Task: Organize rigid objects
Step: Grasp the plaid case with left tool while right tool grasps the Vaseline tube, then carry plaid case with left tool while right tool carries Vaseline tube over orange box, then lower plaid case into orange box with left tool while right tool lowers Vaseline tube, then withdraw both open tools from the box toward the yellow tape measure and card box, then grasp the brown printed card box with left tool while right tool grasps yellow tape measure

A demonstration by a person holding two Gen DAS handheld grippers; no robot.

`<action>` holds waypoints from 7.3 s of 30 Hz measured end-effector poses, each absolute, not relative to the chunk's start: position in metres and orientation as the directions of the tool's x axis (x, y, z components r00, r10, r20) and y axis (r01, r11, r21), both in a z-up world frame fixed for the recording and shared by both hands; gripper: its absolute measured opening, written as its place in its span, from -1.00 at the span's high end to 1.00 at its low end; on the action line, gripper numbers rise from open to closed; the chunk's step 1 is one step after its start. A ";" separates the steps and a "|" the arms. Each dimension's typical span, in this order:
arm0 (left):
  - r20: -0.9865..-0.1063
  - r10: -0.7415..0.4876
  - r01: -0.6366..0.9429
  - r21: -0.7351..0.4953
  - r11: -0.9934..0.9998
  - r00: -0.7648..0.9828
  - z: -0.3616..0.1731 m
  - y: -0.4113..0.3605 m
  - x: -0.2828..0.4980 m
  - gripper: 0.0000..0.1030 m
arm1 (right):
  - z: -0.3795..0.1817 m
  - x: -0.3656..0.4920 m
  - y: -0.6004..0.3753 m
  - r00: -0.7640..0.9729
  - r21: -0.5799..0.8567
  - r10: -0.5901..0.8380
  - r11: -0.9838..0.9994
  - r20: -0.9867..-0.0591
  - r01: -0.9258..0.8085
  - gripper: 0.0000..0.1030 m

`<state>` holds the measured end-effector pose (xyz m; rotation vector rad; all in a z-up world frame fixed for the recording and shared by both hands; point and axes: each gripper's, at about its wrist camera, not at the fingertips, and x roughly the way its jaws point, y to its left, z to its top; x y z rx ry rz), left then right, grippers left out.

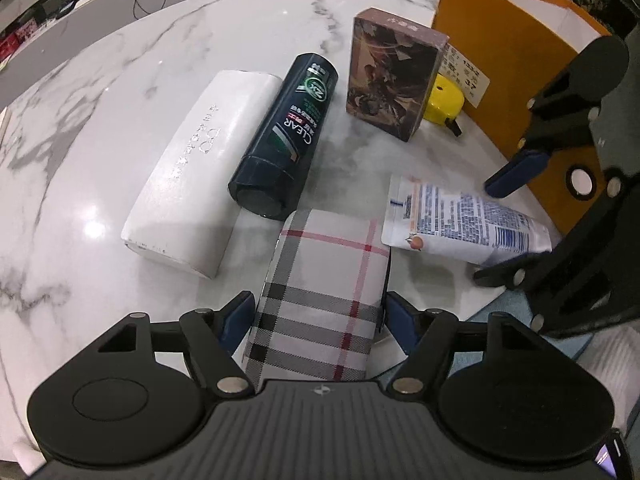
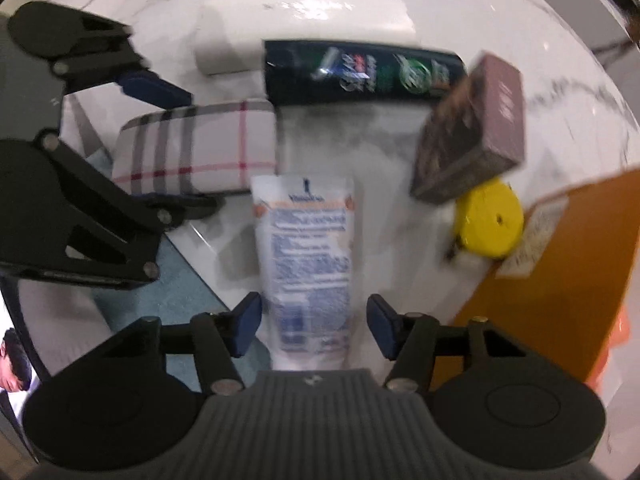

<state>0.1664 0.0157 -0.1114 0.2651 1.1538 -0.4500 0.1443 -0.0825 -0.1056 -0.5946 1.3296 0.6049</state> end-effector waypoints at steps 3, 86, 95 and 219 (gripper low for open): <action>-0.914 -0.214 0.483 -0.023 0.875 0.345 -0.112 0.016 0.166 -0.62 | -0.107 0.146 -0.079 0.139 -0.030 0.094 0.713 -0.986 -0.700 -0.09; -0.929 -0.294 0.261 -0.233 0.937 0.225 -0.057 -0.292 0.274 -0.50 | -0.057 0.157 -0.428 0.329 0.140 0.193 0.974 -0.925 -0.179 0.08; -0.975 -0.183 0.234 -0.151 0.960 0.124 -0.082 -0.303 0.296 -0.51 | -0.068 0.173 -0.432 0.311 0.169 0.208 0.974 -0.927 -0.149 0.08; -0.740 -0.432 0.702 0.078 0.707 0.516 -0.070 -0.050 0.214 -0.57 | -0.043 0.194 -0.124 0.343 -0.309 0.010 0.407 -0.939 -0.859 0.42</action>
